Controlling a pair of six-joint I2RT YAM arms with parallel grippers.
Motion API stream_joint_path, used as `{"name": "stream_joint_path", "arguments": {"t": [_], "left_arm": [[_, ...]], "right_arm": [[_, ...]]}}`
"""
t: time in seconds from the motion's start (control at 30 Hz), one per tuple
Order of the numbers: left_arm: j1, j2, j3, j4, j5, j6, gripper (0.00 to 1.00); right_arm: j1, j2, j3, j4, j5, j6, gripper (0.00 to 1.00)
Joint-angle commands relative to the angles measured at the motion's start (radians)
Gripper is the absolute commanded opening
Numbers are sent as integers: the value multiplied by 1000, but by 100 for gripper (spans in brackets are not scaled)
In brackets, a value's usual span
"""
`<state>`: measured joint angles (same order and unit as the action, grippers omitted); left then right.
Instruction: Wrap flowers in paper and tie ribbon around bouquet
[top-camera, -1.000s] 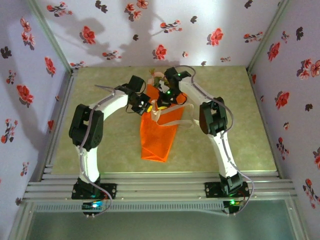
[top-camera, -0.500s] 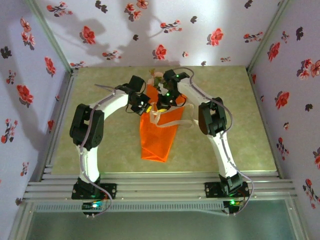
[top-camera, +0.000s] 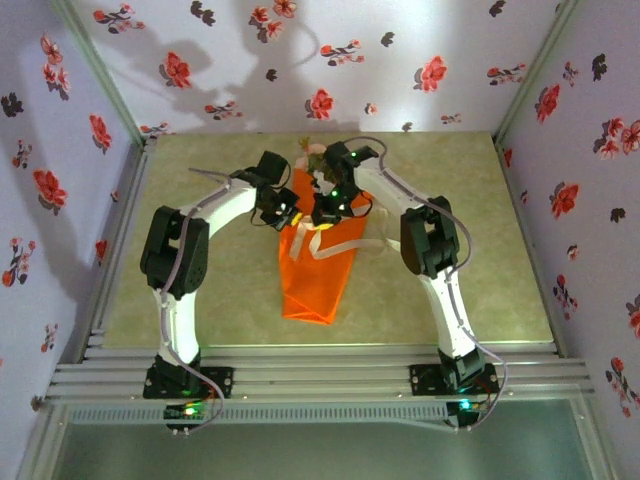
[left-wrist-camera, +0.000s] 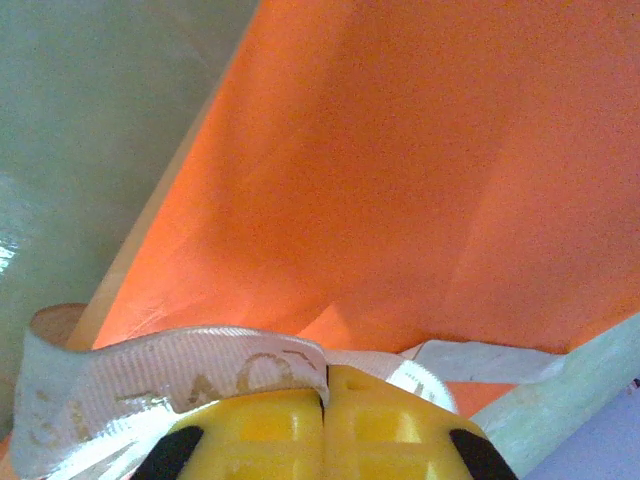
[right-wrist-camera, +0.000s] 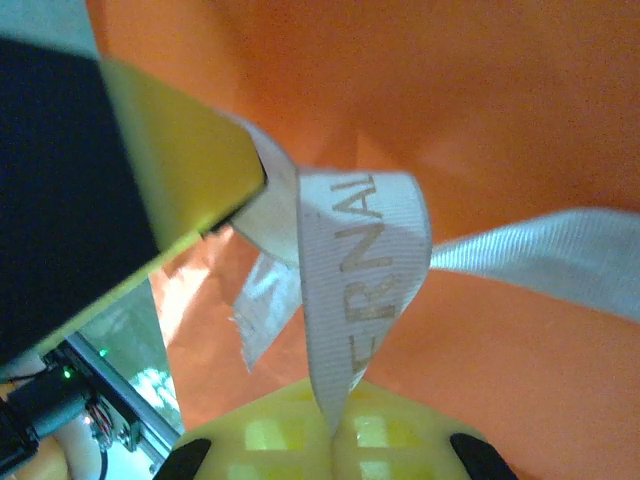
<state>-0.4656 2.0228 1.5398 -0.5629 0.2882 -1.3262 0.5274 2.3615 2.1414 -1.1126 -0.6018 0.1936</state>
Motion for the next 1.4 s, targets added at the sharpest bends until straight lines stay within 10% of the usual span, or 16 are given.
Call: {"name": "stream_joint_path", "arguments": {"t": [0.0, 0.5, 0.8, 1.37], "left_arm": [[8, 29, 38, -40, -16, 30, 0], [-7, -84, 92, -221, -100, 164, 56], [-80, -93, 81, -423, -181, 426, 40], [-146, 135, 190, -316, -332, 623, 48]], "right_arm": [[-10, 75, 97, -39, 4, 3, 0], [-14, 116, 95, 8, -28, 38, 0], [-15, 116, 89, 18, -29, 47, 0], [-23, 114, 66, 52, -55, 69, 0]]}}
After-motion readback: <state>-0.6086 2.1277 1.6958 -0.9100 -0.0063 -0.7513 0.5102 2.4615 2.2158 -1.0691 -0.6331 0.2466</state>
